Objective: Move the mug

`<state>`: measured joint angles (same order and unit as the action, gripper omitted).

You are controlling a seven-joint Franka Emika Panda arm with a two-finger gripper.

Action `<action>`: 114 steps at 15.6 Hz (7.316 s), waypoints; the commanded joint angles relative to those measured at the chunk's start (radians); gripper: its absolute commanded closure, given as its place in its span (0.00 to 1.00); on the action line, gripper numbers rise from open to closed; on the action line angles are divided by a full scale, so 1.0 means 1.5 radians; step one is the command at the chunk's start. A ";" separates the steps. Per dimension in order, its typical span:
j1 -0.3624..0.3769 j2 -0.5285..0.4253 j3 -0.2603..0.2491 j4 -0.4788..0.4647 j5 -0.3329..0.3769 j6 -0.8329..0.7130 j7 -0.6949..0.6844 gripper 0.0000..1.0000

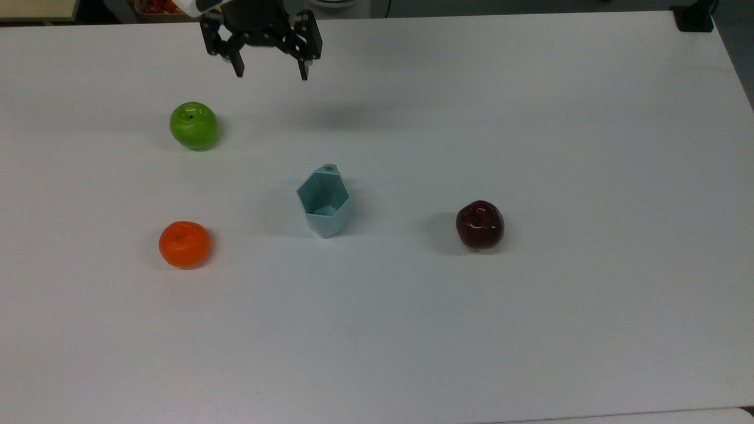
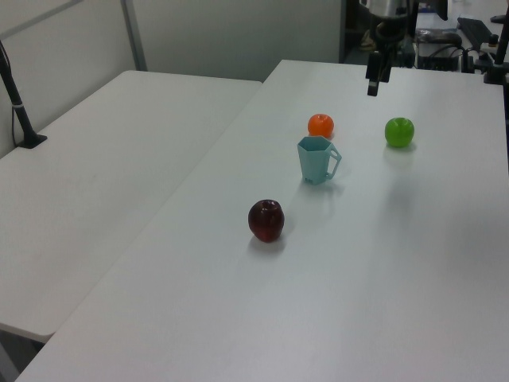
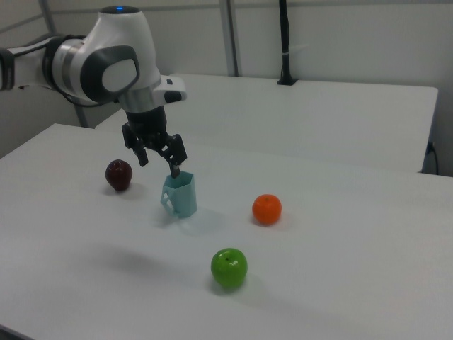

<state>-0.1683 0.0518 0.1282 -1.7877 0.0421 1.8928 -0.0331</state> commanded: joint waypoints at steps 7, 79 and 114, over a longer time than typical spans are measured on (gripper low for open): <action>0.050 0.082 0.000 -0.003 0.002 0.093 -0.005 0.01; 0.102 -0.118 0.000 -0.372 -0.088 0.195 0.141 1.00; -0.005 -0.109 -0.009 -0.059 -0.044 -0.066 0.074 0.00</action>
<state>-0.1572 -0.1089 0.1197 -1.9078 -0.0686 1.8276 0.1009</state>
